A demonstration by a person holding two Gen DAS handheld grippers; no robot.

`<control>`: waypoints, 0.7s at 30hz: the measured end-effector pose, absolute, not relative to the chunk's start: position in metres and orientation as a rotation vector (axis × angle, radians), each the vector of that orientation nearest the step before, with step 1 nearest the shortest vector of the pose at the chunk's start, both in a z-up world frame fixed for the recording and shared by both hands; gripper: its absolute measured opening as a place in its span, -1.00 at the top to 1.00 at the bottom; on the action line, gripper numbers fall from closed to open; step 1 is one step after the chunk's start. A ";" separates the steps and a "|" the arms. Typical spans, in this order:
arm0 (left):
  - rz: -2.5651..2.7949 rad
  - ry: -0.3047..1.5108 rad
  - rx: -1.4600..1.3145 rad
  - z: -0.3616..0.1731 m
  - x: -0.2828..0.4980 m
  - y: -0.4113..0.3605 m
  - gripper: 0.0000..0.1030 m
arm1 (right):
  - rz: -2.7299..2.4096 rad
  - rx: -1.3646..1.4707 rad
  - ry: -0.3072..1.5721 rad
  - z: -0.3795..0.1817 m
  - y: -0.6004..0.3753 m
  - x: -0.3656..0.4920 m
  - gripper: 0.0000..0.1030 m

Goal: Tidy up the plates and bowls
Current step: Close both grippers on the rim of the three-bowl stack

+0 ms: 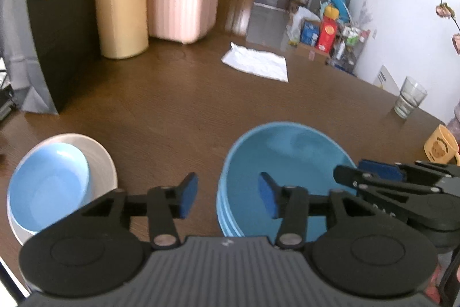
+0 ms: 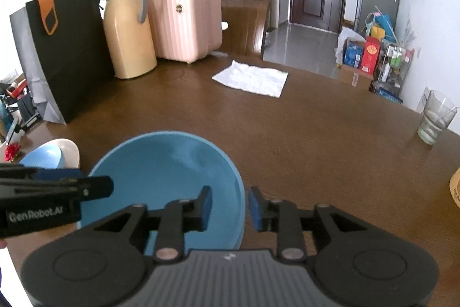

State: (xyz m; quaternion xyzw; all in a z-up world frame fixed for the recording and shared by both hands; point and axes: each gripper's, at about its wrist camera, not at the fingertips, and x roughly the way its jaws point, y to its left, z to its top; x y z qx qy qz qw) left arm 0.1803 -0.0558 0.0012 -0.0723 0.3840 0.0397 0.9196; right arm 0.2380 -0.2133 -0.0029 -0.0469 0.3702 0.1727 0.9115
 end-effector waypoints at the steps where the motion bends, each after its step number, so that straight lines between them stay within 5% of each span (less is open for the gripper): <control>1: 0.083 0.783 -0.152 0.003 0.178 -0.055 -0.06 | 0.355 -0.099 0.757 -0.001 -0.214 0.236 0.17; 8: 0.163 0.761 -0.142 0.015 0.167 -0.043 -1.00 | 0.346 -0.115 0.748 0.008 -0.216 0.229 -0.82; 21: 0.159 0.827 -0.186 0.013 0.158 -0.034 -1.00 | 0.357 -0.072 0.829 0.011 -0.225 0.222 -0.97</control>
